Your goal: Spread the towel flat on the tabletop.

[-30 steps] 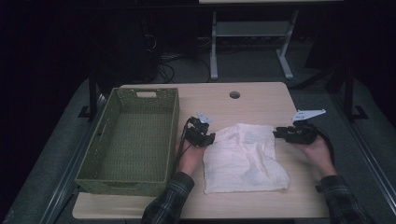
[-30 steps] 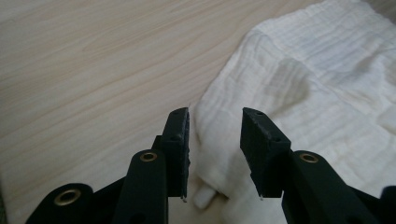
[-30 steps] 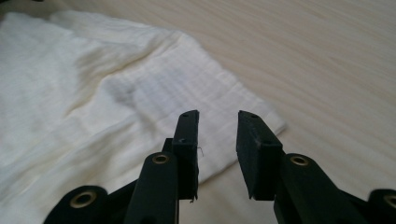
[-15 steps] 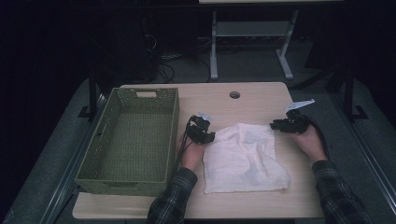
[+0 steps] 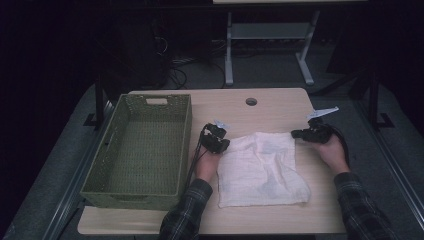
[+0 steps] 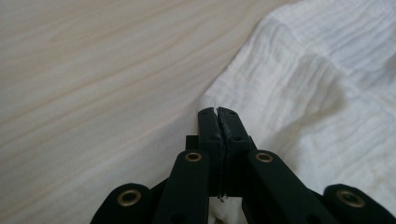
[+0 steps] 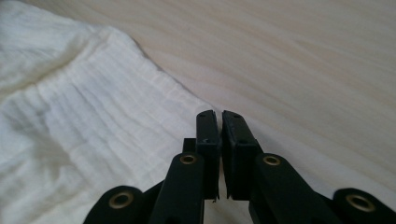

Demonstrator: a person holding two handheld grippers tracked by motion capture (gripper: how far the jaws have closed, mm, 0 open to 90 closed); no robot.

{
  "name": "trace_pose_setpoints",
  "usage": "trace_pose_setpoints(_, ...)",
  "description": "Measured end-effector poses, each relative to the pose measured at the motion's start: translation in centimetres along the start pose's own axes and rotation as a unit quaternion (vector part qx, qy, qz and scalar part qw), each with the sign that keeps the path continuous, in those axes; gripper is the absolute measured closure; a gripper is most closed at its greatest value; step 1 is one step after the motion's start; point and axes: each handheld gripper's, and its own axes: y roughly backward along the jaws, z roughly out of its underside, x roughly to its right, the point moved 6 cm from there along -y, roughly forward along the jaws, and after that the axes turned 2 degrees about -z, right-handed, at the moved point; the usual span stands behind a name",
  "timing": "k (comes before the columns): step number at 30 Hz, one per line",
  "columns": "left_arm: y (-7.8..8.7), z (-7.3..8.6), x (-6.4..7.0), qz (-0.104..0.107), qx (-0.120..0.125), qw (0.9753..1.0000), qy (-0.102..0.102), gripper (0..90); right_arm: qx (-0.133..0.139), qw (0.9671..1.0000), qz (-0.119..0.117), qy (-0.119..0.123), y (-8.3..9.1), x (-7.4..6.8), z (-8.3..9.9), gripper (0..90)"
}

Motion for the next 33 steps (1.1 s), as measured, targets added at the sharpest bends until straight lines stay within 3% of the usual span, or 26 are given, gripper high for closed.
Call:
trace_pose_setpoints(7,0.4,-2.0,-0.1,-0.003,0.025,0.9997,0.001,89.0,0.016,0.9998,0.012,0.006,1.6,0.8,-1.0,85.8)
trace_pose_setpoints(13,-0.1,-3.8,-1.1,-0.017,0.042,0.9989,0.011,89.0,0.007,0.9995,0.029,0.012,2.0,1.7,-1.8,85.9)
trace_pose_setpoints(19,-0.7,-4.8,-2.4,-0.039,0.043,0.9983,0.005,89.0,0.002,0.9990,0.040,0.019,1.4,2.4,-2.7,85.9)
trace_pose_setpoints(25,-2.5,-4.5,-3.5,-0.041,0.030,0.9986,0.018,87.8,-0.008,0.9991,0.040,0.012,-0.1,2.6,-2.9,84.9)
trace_pose_setpoints(30,-3.1,-4.0,-4.6,-0.070,0.024,0.9971,0.018,68.1,-0.009,0.9994,0.032,0.008,-0.6,2.6,-2.8,73.2)
trace_pose_setpoints(33,-3.1,-3.9,-5.2,-0.077,0.027,0.9962,0.029,62.1,-0.006,0.9995,0.031,0.006,-0.6,2.7,-2.8,69.6)
